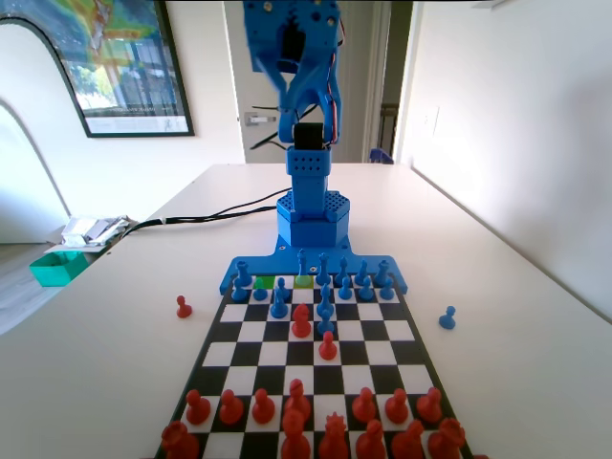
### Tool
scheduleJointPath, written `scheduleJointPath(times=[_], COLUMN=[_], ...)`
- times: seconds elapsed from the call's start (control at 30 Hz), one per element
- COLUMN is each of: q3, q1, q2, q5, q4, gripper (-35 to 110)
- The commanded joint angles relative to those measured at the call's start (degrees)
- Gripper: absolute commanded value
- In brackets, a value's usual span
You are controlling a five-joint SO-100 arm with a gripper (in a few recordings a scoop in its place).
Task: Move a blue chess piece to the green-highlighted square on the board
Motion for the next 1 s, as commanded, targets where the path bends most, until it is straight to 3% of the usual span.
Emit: scheduleJointPath(times=[0.0, 0.6, 0.97], q3=[-2.9, 0.26, 7.12], q1=[3.78, 15.29, 14.41], q2=[-1.23, -9.4, -13.1], q5=[-5.62, -28.92, -33.93], q4=[0.7, -0.44, -12.66], gripper=[1, 1, 1])
